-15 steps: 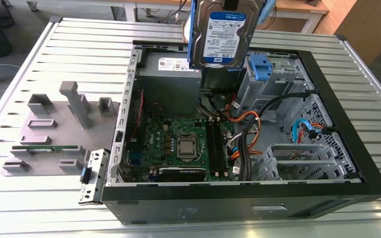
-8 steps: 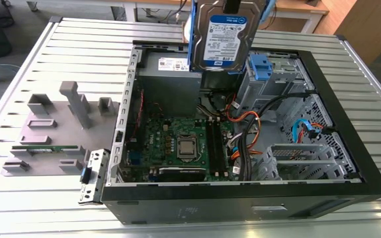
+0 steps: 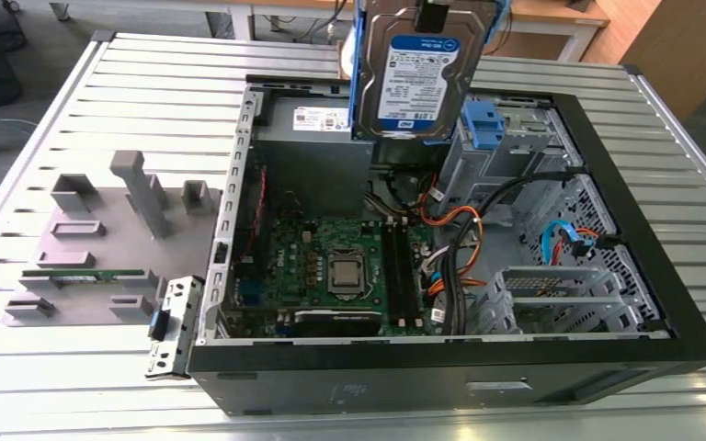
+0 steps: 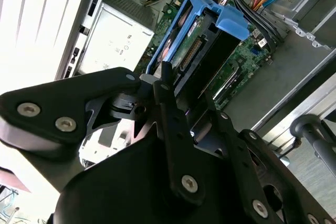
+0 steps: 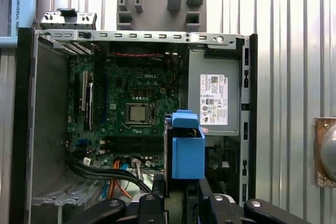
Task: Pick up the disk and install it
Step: 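Pick up the disk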
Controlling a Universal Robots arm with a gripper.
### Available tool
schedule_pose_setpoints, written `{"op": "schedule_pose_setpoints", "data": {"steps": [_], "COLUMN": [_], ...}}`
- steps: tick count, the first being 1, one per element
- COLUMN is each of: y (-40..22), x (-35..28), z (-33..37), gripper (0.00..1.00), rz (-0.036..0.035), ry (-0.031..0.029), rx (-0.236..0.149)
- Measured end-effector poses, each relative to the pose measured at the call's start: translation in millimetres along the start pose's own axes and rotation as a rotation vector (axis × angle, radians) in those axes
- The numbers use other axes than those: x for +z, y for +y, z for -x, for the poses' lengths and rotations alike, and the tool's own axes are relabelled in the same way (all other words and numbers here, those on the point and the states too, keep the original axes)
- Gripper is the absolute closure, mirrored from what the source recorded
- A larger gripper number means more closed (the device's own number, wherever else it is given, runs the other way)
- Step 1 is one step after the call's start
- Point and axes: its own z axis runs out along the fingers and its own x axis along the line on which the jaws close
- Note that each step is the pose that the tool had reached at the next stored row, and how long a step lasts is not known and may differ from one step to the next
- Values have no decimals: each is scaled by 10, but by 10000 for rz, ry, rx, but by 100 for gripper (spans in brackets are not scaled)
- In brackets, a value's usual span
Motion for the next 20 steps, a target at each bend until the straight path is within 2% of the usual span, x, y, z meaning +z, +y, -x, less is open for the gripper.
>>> {"op": "schedule_pose_setpoints", "data": {"steps": [6,16,20], "y": [0,5,4], "x": [4,10,11], "z": [-34,-43,-72], "gripper": [65,65,65], "rz": [0,-1,0], "ry": [-1,-2,1], "rx": [1,2,0]}}
